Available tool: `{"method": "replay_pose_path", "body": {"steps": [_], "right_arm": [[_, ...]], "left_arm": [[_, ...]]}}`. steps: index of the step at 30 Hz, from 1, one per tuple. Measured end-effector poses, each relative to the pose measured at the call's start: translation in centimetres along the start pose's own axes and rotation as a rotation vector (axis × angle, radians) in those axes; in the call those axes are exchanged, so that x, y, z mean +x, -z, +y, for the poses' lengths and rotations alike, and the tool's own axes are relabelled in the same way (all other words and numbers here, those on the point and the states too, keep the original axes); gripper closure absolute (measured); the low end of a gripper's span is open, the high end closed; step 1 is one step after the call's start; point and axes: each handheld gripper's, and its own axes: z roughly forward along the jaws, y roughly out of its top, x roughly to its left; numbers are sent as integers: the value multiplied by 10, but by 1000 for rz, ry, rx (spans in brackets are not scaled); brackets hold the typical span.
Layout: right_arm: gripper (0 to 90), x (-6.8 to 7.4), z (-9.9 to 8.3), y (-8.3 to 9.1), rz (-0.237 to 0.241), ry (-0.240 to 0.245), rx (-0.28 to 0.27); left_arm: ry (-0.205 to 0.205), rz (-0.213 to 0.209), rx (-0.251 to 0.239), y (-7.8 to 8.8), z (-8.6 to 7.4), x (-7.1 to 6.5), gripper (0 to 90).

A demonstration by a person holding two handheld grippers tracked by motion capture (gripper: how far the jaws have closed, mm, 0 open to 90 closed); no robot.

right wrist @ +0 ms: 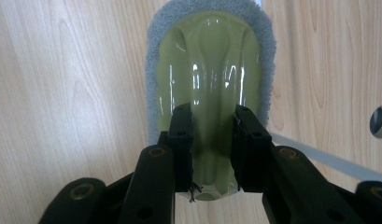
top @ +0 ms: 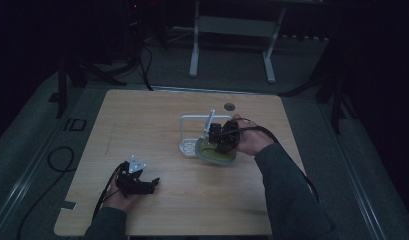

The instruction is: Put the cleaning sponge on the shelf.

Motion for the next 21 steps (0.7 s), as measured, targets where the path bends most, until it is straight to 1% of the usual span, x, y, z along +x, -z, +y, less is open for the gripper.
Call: {"method": "replay_pose_path", "body": {"steps": [2,4,5,12,18,21], "right_arm": [[718,0,1,-1,4,9,-17],[718,2,2,-2,-1,14,-13],[718,2,3,-3,-4,25,-13],[718,2,5,-7,-6,33,-6],[718,2,8,-12,-7,44,17],[717,3,11,-13,-9,54,14]], "left_arm": [[0,0,0,0,0,0,115],[0,0,-1,0,0,0,115],[0,-1,-1,0,0,0,115],[0,0,0,0,0,0,115],[0,0,0,0,0,0,115],[0,0,0,0,0,0,115]]}}
